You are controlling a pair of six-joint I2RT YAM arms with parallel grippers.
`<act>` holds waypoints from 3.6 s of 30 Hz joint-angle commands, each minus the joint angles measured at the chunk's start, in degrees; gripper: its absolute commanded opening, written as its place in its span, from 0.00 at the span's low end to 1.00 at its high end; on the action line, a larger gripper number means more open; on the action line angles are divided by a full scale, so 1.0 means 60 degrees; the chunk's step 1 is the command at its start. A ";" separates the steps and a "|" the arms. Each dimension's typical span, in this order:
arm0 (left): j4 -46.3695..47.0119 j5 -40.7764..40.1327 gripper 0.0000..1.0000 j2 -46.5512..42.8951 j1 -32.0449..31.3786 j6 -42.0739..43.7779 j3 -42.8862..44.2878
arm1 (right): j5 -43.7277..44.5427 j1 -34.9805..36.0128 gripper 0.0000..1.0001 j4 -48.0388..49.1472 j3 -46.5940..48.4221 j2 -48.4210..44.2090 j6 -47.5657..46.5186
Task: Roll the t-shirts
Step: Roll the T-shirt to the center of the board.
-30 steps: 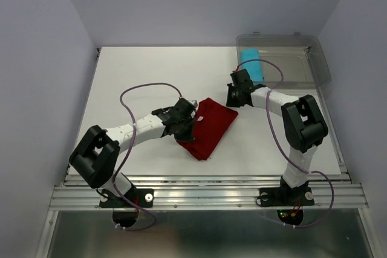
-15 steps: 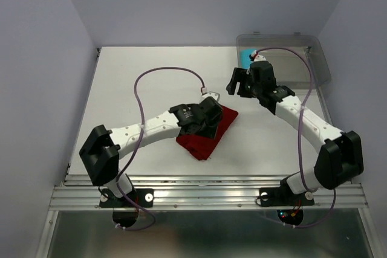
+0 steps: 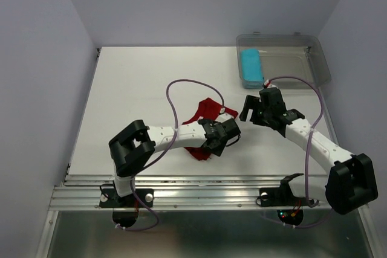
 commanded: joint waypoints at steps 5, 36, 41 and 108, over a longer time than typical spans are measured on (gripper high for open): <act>0.0140 -0.0856 0.61 0.0605 -0.0005 -0.0032 0.0093 | 0.0208 -0.0126 0.91 -0.0157 -0.0225 -0.0643 0.0221; 0.8164 1.0538 0.00 -0.2046 0.3964 -0.0133 -0.4418 | -0.3524 -0.0214 0.98 0.1204 -0.0240 -0.0263 0.1318; 0.8533 1.0642 0.00 -0.1884 0.3994 -0.0339 -0.4639 | -0.4098 -0.0214 0.99 0.1849 -0.0109 0.0688 0.1772; 0.0536 -0.0901 0.47 0.0050 -0.0167 0.0391 0.0620 | -0.3542 0.0328 0.01 0.2861 0.0214 0.2579 0.3986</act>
